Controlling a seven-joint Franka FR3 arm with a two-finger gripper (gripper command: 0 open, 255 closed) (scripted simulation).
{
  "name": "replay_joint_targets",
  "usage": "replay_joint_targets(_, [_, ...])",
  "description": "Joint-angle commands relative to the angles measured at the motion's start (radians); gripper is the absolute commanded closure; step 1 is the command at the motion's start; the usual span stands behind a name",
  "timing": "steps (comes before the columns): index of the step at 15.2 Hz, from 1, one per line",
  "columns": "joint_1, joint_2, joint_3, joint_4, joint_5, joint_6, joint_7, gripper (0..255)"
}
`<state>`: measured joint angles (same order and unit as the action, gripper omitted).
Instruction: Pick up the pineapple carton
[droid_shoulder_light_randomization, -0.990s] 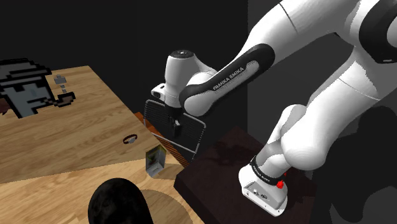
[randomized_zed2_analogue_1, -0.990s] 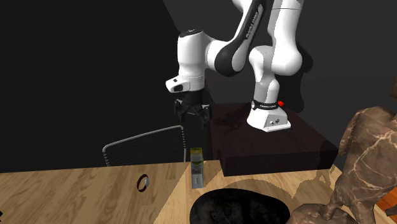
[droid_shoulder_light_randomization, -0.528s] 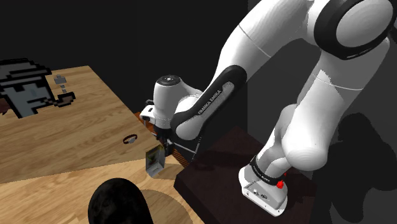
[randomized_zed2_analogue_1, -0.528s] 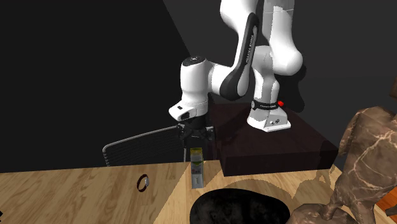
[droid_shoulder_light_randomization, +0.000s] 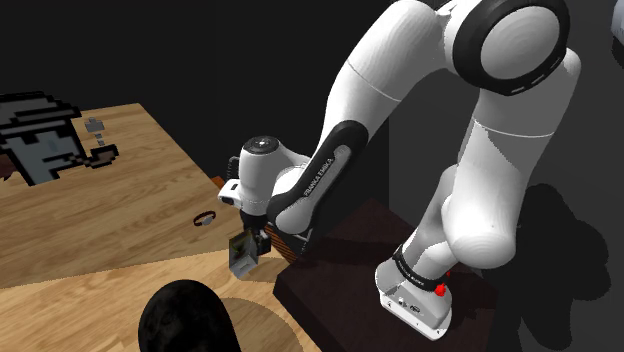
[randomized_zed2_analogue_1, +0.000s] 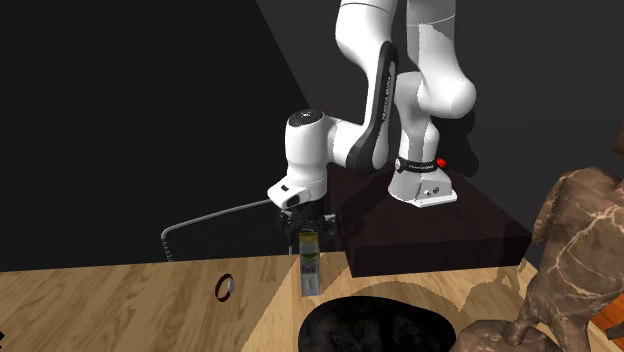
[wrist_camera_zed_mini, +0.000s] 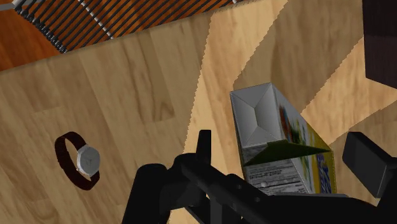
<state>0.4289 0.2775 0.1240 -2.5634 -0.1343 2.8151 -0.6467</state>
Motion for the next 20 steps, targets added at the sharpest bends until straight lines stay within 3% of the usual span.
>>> replay_joint_targets(1, [0.003,0.013,-0.004,0.003,-0.005,0.010,0.004,0])
replay_joint_targets(2, [0.002,0.011,-0.004,0.002,-0.005,0.010,0.004,255])
replay_joint_targets(11, [0.003,0.013,-0.004,0.004,-0.005,0.010,0.004,255])
replay_joint_targets(20, [-0.023,-0.130,0.034,-0.015,0.059,-0.113,-0.045,255])
